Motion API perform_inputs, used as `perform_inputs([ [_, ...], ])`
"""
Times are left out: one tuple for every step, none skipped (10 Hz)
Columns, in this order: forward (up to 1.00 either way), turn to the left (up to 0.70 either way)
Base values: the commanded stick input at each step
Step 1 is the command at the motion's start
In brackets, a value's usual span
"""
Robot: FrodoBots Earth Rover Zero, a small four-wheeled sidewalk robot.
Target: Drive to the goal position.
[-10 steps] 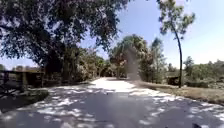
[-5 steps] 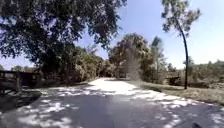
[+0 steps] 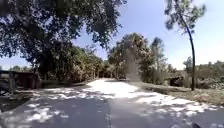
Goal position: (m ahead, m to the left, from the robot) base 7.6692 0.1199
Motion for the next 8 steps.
perform_inputs([
  [0.7,0.0],
  [0.7,0.0],
  [0.7,0.0],
  [0.7,0.0],
  [0.7,0.0],
  [0.7,0.0],
  [0.7,0.0],
  [0.7,0.0],
])
